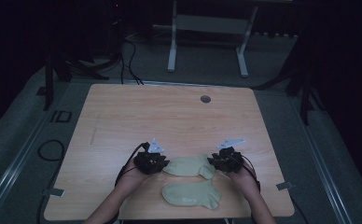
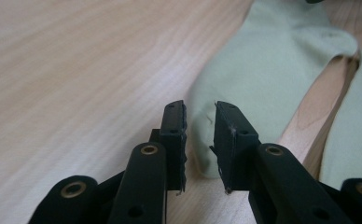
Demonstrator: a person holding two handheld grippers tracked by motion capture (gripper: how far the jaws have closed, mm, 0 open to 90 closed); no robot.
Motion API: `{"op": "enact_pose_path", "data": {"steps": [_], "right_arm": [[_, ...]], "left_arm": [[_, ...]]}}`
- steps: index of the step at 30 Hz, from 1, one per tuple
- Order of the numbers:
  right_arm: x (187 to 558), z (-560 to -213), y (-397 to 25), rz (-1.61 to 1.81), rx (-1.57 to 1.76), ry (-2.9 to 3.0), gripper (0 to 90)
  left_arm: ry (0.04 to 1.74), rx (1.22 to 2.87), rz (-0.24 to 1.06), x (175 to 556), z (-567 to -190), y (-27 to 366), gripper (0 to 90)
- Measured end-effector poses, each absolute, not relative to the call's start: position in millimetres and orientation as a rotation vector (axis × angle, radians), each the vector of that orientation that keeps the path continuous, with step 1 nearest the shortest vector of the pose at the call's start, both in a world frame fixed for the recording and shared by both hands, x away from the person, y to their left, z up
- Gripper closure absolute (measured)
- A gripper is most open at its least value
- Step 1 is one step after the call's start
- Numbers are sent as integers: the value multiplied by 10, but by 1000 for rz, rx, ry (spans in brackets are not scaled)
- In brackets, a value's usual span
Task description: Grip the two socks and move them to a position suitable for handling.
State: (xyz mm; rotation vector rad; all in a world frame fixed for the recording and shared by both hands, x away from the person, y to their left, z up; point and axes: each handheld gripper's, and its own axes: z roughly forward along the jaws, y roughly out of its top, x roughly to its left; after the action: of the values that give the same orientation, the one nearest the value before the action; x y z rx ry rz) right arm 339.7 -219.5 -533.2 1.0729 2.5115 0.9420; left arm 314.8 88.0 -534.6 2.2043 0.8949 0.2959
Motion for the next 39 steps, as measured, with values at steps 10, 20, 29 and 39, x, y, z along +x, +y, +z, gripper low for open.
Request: {"op": "enact_pose_path", "data": {"steps": [10,20,29,39], "right_arm": [[3245,-5299,-1977,959,964,2564,744],[3217,-5516,-2041,883,918,2613,568],[3221,-5519,-2170,879,857,2624,533],[3203,-5437,-2096,900,871,2617,647]], "left_arm": [[815,2232,299,3135,-5377,682,772],[844,2267,283,3205,-5602,615,768],[846,2255,282,3153,-5612,638,759],[815,2188,294,3031,-5483,704,782]]}}
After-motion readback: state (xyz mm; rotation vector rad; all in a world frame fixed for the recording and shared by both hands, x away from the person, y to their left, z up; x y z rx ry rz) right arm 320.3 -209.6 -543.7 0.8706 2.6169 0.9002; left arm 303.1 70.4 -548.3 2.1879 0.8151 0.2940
